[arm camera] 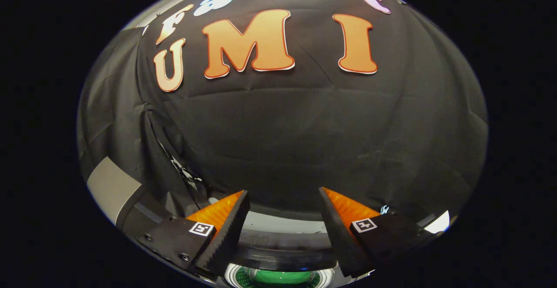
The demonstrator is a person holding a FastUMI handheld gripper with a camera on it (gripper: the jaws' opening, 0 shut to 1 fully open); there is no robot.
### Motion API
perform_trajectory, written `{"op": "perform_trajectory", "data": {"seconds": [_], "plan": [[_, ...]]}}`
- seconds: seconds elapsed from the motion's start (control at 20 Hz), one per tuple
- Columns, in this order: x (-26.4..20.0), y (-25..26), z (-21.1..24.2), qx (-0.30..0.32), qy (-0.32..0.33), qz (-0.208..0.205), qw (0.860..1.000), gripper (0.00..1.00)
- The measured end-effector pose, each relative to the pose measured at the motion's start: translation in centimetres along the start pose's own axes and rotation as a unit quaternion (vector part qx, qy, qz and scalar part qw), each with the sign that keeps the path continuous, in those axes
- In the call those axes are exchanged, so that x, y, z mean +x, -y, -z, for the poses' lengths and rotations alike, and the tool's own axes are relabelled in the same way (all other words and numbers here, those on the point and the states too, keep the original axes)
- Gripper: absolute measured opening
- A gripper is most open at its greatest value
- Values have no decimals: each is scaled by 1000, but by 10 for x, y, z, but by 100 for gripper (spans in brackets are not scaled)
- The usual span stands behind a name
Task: Put the clothes into the washing machine and then close the washing machine lid.
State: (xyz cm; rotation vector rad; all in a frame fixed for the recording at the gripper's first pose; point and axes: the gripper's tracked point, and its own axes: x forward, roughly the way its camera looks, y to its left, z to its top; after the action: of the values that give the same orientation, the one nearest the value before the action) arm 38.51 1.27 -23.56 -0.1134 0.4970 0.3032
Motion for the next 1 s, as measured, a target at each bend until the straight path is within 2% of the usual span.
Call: {"op": "perform_trajectory", "data": {"seconds": [0.55, 0.9, 1.0], "plan": [[-55, -14, 45, -4, 4, 13, 1000, 99], [-78, -25, 78, -2, -8, 17, 1000, 99], [-83, -28, 99, 12, -29, 13, 999, 99]]}}
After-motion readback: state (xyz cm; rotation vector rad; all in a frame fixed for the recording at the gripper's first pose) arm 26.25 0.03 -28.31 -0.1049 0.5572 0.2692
